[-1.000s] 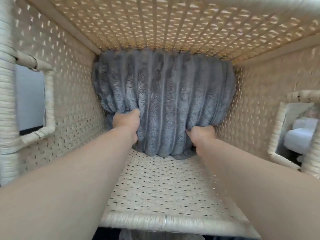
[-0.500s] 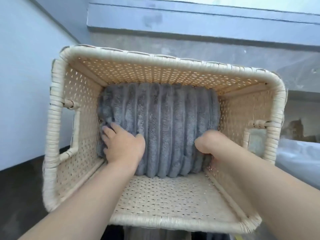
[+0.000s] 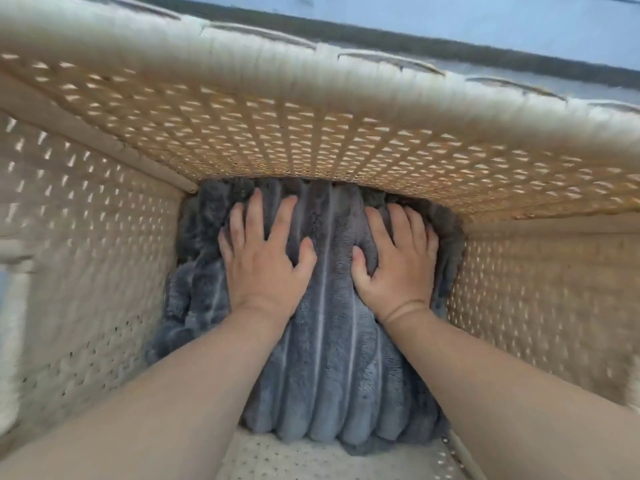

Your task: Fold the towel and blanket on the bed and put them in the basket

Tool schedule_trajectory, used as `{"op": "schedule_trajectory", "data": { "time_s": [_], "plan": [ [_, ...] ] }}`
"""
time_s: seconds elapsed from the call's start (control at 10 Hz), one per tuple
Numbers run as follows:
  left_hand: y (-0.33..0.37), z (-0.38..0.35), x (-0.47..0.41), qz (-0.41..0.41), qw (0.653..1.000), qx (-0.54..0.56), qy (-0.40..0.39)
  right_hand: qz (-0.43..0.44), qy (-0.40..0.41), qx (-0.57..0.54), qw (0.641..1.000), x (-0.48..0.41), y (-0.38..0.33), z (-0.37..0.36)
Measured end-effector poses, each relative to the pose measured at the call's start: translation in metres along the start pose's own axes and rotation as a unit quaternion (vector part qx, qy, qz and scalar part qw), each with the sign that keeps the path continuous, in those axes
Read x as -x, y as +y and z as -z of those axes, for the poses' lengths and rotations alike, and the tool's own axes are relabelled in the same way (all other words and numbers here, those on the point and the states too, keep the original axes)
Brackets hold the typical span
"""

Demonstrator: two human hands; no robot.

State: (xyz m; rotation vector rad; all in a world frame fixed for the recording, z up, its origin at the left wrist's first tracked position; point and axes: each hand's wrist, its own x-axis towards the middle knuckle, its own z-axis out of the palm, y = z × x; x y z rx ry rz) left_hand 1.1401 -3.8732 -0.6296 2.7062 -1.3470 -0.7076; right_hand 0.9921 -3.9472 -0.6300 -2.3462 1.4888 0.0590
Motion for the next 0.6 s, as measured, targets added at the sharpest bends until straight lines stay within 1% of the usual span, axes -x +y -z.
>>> {"op": "schedule_trajectory", "data": {
  "time_s": [0.1,0.2,0.3,0.4,0.5,0.6],
  "plan": [
    [-0.010,-0.023,-0.015,-0.004,0.999,0.035,0.024,0.014,0.045,-0.006,0.999,-0.011,0.006,-0.023],
    [-0.008,-0.023,-0.022,0.002,0.998,0.055,0.016,0.017,0.042,-0.018,0.999,-0.018,0.007,-0.025],
    [-0.002,0.002,-0.015,0.004,0.999,0.033,-0.026,0.004,-0.017,0.015,1.000,-0.013,-0.001,0.000],
    [0.003,0.044,-0.005,0.009,0.995,0.007,-0.098,-0.023,-0.116,0.026,0.993,-0.009,-0.018,0.033],
    [0.016,0.120,0.022,-0.018,0.994,0.024,-0.109,-0.063,-0.110,-0.008,0.992,0.014,-0.038,0.092],
    [0.031,0.205,0.069,-0.016,0.984,0.114,-0.133,-0.220,-0.107,-0.155,0.957,0.069,-0.064,0.172]
  ]
}}
